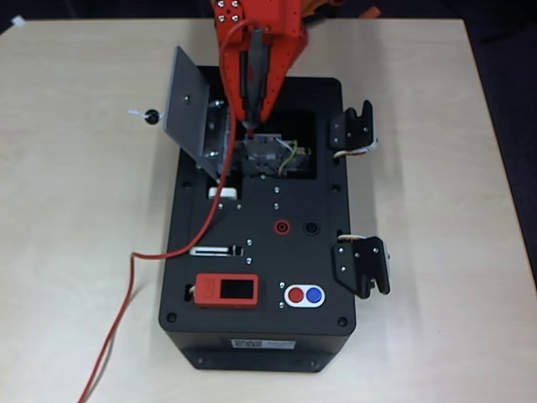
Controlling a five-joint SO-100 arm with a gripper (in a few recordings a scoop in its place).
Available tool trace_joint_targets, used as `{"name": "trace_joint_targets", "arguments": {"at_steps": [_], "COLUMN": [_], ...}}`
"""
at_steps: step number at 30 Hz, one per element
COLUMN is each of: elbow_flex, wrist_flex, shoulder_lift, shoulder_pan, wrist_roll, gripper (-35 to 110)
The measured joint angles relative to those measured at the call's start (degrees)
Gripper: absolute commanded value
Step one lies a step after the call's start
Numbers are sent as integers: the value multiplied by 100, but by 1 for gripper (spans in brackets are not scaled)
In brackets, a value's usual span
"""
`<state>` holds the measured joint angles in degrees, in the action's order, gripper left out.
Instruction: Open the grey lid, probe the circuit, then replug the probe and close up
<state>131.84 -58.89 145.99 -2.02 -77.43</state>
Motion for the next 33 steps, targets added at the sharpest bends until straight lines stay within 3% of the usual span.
{"name": "trace_joint_targets", "arguments": {"at_steps": [8, 33], "elbow_flex": [492, 606], "wrist_flex": [624, 606], "shoulder_lift": [26, 167], "shoulder_pan": [-44, 0], "wrist_roll": [9, 9], "gripper": [0, 0]}}
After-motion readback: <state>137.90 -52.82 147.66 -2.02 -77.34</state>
